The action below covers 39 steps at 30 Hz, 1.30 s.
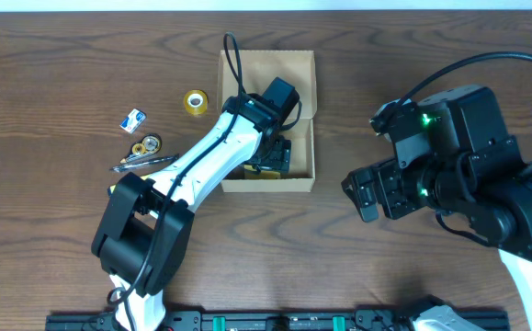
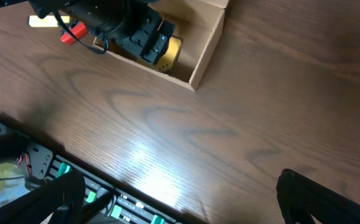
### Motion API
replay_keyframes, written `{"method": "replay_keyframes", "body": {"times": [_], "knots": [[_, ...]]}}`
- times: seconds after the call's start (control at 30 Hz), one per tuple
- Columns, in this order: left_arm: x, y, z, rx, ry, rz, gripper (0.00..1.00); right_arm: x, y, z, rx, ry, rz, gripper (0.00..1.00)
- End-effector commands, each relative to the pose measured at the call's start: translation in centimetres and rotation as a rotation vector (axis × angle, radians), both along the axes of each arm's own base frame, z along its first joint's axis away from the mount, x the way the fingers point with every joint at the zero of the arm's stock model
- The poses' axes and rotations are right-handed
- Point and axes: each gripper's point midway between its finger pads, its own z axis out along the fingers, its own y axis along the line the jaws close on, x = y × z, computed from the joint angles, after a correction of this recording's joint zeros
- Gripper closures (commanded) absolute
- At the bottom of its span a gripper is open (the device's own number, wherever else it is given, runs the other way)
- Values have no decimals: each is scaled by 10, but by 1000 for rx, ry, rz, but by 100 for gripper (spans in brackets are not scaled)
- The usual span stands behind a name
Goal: Pack container
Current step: 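Lower the pad into the box and open the left gripper, then raise the left gripper out of the box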
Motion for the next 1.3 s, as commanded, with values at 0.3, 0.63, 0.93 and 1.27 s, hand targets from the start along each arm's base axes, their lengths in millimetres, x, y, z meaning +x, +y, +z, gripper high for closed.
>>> {"method": "replay_keyframes", "body": {"times": [0.3, 0.63, 0.93, 1.27], "knots": [[7, -3, 11, 0, -24, -86, 84, 1, -2, 0, -8, -4, 4, 1], [42, -3, 74, 27, -164, -136, 94, 1, -2, 0, -8, -4, 4, 1], [78, 55, 208, 51, -438, -164, 94, 1, -2, 0, -8, -4, 4, 1], [66, 165, 311, -87, -683, 414, 94, 1, -2, 0, -8, -4, 4, 1]]}}
